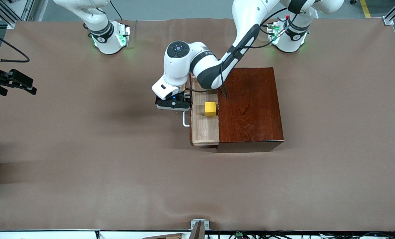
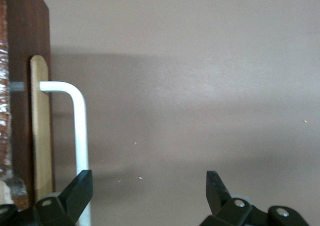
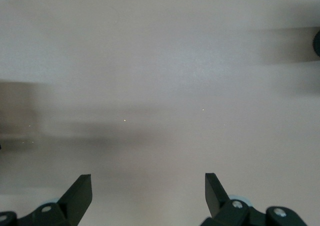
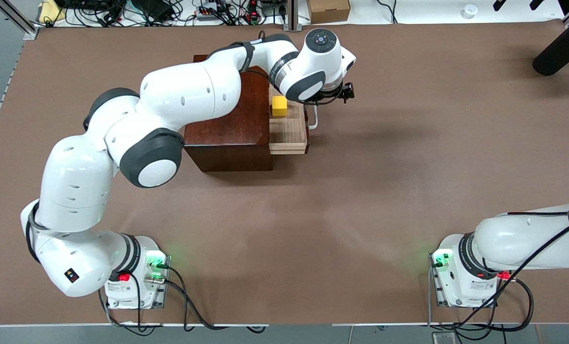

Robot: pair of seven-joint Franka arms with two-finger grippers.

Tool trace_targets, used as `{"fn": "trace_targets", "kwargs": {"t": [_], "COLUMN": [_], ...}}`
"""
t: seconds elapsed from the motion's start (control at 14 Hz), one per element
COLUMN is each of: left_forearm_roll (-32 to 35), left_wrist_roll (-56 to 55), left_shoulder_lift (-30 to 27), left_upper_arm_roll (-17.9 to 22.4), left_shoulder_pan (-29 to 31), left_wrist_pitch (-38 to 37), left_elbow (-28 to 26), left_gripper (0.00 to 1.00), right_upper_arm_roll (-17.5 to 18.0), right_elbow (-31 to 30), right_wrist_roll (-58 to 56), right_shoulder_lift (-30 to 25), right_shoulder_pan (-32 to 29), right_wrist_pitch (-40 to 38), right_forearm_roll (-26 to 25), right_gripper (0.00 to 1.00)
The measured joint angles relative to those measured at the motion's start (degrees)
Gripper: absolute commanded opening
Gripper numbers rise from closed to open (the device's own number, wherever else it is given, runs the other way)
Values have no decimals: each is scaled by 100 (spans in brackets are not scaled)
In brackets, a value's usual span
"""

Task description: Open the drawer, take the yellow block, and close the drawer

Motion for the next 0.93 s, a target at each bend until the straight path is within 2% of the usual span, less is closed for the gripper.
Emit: {"fn": "trace_targets", "kwargs": {"t": [0.29,0.5,0.72,0.93], "left_forearm_roll": [-38,-449,-548,-644], "left_wrist_roll": [-9,-168,-324,190], "left_shoulder_lift": [8,-228,-1124,-2055], "left_upper_arm_roll": [-12,15,92,117], "left_shoulder_pan": [-1,56,388,1204], "left_wrist_pitch": [37,-132,-1369,-2744], "left_elbow": [41,292,437,434], "left_gripper": [100,100,100,100], "right_upper_arm_roll": [0,0,2,6], "right_elbow": [0,2,3,2], "right_wrist_roll": [0,0,0,0], "right_shoulder_lift": [0,0,0,8], "right_shoulder_pan": [0,0,0,0], "right_wrist_pitch": [0,0,0,-2], "right_forearm_roll": [0,0,0,0], "right_gripper": [100,100,100,100]}}
